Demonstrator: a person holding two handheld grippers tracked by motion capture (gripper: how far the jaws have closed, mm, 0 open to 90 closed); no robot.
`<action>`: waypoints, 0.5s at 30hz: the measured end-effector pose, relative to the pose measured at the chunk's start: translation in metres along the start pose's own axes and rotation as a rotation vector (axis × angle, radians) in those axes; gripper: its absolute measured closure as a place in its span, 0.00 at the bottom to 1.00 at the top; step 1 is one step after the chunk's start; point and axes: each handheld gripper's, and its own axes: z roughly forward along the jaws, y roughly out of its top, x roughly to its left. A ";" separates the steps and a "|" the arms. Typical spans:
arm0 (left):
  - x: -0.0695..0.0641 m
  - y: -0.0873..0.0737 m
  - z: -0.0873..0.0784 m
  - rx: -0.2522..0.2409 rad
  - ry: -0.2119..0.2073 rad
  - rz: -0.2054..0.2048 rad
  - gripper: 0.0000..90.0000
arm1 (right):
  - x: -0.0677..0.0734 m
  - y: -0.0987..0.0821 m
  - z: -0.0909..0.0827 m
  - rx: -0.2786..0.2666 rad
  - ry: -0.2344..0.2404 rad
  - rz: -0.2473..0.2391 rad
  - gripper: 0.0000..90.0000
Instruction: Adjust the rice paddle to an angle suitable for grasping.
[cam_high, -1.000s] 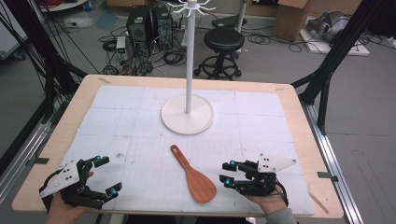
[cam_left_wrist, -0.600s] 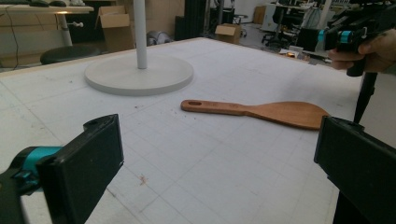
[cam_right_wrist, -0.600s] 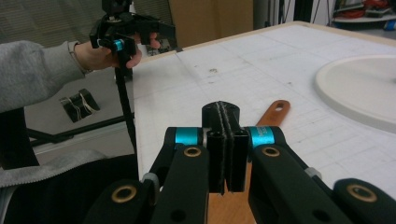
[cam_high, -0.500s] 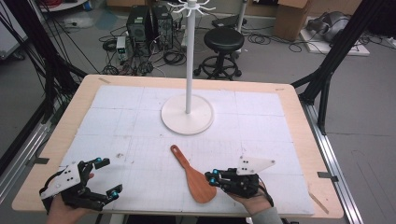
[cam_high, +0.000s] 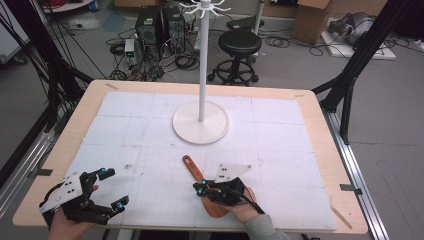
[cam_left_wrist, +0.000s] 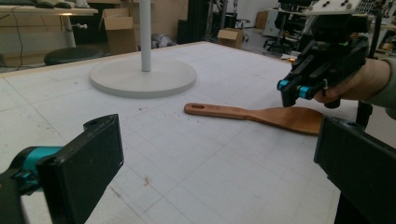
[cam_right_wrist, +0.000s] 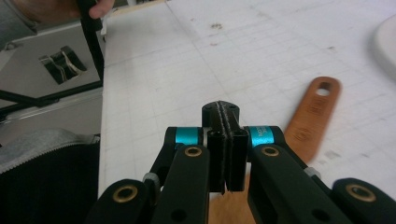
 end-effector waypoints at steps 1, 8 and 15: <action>0.001 0.000 0.000 0.000 0.000 0.000 0.02 | -0.001 0.001 0.005 0.021 0.004 -0.004 1.00; 0.005 0.000 0.007 0.016 -0.003 -0.001 0.02 | -0.007 0.000 0.017 0.106 -0.001 0.005 1.00; 0.011 0.002 0.017 0.027 -0.017 0.004 0.02 | -0.010 0.002 0.025 0.188 -0.011 -0.018 1.00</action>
